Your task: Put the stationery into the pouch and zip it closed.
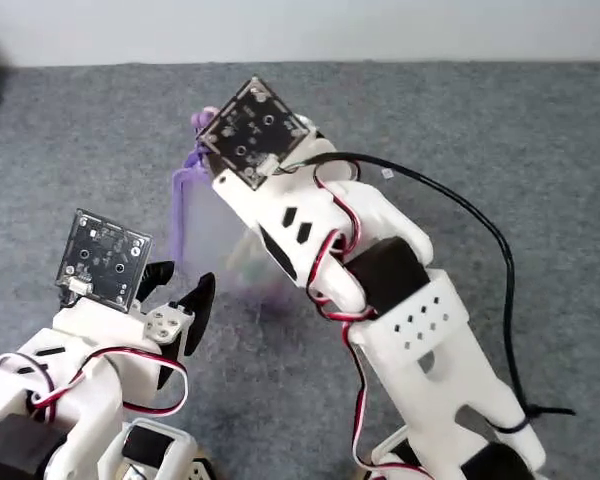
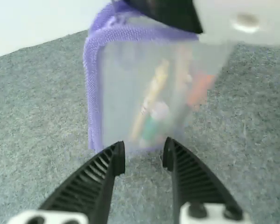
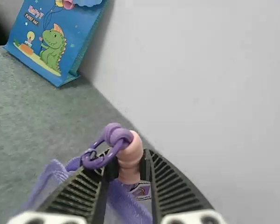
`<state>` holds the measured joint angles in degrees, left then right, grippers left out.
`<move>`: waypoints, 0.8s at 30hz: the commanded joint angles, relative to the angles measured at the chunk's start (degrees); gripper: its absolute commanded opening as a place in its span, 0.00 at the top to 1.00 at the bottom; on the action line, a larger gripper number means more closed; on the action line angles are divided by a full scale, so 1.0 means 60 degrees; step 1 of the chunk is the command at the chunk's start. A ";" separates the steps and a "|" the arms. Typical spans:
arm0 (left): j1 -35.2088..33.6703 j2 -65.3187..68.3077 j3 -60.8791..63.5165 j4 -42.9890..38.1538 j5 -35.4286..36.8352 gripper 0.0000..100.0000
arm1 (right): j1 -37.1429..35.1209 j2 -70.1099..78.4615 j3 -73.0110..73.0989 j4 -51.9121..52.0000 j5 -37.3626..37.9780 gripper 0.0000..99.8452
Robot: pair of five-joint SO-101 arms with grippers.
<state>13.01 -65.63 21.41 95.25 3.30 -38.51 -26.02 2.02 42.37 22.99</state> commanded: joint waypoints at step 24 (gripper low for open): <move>-0.1919 0.0015 -0.1414 0.0659 -0.1802 0.85 | -0.0784 -0.1121 0.0073 0.4549 -0.0527 0.99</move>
<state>1.23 -65.71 14.81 99.12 -5.93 -42.64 -31.74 1.32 68.92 20.09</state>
